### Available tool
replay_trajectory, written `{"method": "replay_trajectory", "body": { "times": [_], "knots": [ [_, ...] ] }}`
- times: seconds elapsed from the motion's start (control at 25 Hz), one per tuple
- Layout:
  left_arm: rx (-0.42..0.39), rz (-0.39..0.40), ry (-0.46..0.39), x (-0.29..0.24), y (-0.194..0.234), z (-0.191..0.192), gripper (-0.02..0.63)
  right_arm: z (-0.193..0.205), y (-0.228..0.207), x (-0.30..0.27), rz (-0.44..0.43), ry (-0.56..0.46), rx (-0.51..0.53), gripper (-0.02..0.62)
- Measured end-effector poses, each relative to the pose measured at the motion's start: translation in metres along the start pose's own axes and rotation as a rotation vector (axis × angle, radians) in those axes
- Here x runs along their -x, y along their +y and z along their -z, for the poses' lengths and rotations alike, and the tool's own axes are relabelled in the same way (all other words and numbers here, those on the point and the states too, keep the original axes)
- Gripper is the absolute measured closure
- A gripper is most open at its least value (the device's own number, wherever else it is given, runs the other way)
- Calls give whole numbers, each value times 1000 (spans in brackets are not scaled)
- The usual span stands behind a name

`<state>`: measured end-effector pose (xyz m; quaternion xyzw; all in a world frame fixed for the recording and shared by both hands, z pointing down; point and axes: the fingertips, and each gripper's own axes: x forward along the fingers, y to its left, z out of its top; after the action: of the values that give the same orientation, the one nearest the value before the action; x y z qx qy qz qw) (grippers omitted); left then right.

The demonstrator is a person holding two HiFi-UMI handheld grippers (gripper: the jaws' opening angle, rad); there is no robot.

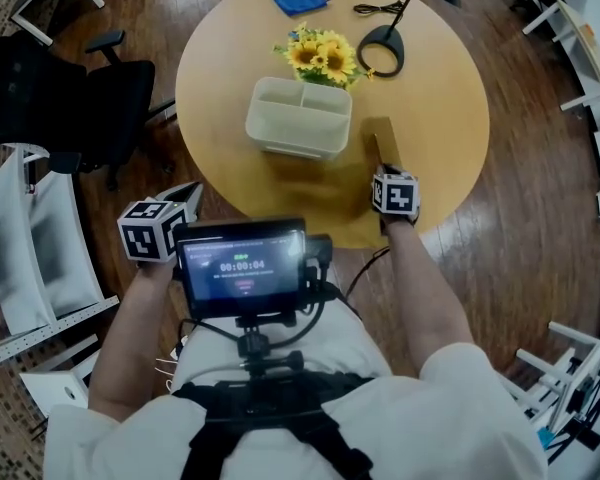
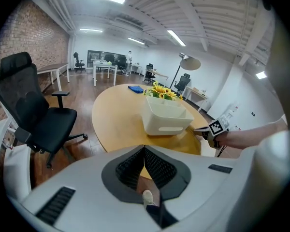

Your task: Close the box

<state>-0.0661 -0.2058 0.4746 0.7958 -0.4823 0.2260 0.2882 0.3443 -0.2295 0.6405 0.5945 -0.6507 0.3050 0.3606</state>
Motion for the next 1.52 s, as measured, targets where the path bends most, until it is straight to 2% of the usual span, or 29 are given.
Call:
{"method": "replay_trajectory", "body": {
  "times": [0.16,0.32,0.4,0.52,0.68,0.92,1.16,1.32,1.52],
  "knots": [
    [-7,29,2,-5,2,-3,612,-2,-7,25,-31,-47,3,586],
    [-18,65,4,-13,2,-7,612,-24,-11,69,-87,-131,69,586],
    [-22,78,-3,-16,3,-11,612,-46,-6,95,-130,-184,139,586],
    [-22,96,-16,-20,2,-16,612,-84,14,130,-208,-256,302,586],
    [-25,105,-14,-24,2,-15,612,-125,61,158,-368,-309,524,586],
    [-28,96,-11,-25,2,-18,612,-138,127,146,-558,-248,792,586],
    [-8,80,5,-8,23,-1,612,-125,175,112,-646,-158,945,586],
    [13,70,12,-4,27,7,612,-116,181,98,-680,-96,994,586],
    [30,60,16,-3,28,12,612,-118,185,83,-706,-65,992,586]
  ]
}}
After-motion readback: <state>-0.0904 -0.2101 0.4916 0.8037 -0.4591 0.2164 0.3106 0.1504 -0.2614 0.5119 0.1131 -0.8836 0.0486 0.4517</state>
